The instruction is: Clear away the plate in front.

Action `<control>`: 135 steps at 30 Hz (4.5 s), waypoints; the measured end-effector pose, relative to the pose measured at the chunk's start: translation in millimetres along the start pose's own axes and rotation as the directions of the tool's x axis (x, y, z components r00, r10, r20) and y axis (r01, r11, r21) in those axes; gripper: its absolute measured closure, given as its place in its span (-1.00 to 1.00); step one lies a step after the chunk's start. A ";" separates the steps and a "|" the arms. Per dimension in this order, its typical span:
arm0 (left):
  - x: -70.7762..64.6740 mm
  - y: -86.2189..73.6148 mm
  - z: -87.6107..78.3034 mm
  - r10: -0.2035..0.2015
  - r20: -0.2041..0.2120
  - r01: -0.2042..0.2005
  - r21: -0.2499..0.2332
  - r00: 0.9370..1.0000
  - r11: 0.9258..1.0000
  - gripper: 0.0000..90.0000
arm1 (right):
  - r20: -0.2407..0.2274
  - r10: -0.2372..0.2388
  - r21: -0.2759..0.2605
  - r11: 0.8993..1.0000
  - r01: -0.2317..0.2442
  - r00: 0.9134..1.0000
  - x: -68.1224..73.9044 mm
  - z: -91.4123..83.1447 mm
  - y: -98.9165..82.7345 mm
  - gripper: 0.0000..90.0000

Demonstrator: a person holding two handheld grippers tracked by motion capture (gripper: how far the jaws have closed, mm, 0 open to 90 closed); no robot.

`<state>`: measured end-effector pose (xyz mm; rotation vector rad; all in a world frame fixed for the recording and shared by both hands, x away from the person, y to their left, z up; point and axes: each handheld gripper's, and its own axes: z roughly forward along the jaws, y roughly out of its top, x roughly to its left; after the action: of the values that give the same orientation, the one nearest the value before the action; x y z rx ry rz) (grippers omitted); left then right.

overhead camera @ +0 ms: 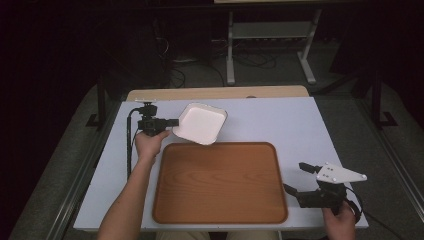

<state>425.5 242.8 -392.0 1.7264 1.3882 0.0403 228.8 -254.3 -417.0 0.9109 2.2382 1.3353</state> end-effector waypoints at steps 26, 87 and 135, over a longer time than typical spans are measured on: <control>-23.6 -12.4 -35.9 0.060 0.056 -0.059 -0.015 0.997 0.998 0.98 | 0.036 -0.056 0.014 0.998 0.055 0.998 5.7 -1.9 2.5 -0.72; -46.2 -131.8 -24.6 0.067 -0.063 -0.058 0.138 0.996 0.989 0.95 | 0.034 -0.062 0.050 0.997 0.060 0.998 5.8 -1.0 4.2 -0.72; -71.5 -169.4 -35.8 0.045 0.107 -0.069 0.227 0.993 0.971 0.53 | 0.038 -0.073 0.050 0.996 0.071 0.997 6.4 -2.5 5.2 -0.72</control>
<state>250.2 202.8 -444.9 1.9316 1.3092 -0.1812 224.4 -249.7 -411.2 0.8576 2.2602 1.2251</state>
